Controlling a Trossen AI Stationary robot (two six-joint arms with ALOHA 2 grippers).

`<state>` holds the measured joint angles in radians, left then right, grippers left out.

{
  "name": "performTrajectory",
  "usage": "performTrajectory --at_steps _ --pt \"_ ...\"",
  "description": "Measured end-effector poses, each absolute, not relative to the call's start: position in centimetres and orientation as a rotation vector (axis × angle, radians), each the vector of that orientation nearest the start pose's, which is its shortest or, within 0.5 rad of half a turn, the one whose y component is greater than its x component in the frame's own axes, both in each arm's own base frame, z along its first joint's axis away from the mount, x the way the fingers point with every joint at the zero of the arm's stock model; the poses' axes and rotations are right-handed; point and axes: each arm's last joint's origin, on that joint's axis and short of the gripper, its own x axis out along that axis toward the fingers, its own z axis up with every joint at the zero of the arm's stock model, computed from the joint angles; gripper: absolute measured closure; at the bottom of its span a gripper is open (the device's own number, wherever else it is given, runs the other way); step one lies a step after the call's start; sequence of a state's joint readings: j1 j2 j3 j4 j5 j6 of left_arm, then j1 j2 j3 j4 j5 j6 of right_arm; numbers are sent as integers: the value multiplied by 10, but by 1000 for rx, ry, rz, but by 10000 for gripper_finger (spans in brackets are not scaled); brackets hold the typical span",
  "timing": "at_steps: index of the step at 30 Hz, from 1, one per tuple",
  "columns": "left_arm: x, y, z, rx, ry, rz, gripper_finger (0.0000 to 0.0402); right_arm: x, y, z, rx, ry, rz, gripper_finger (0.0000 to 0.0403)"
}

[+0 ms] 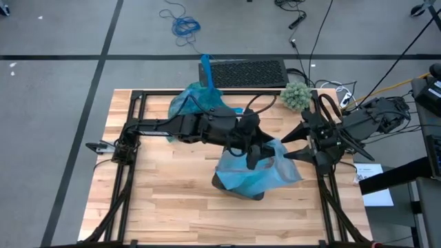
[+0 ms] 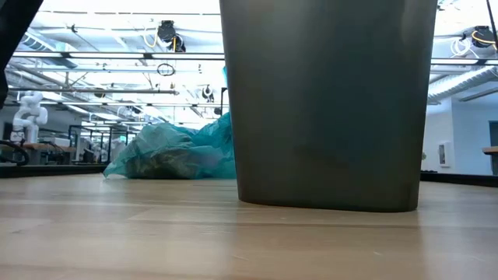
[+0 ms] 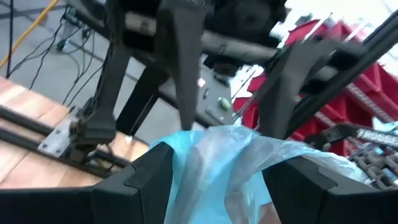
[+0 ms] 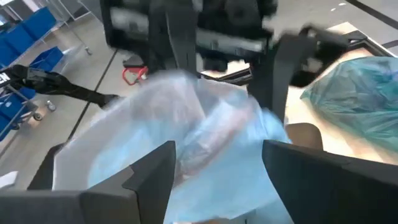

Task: Place trash/remove bag and relplace
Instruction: Insert the new trash bag into the trash bin

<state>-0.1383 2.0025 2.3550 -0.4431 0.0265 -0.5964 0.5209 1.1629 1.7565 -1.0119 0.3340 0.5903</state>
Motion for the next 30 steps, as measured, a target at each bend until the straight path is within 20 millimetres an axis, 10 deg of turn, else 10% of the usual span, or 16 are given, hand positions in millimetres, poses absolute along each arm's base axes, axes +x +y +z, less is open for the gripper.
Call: performTrajectory --at_steps 19,30 --pt "426 -78 477 -613 169 -197 173 158 79 493 452 427 55 169" --pt "426 -76 476 -616 204 -285 173 178 85 484 454 470 6 387"
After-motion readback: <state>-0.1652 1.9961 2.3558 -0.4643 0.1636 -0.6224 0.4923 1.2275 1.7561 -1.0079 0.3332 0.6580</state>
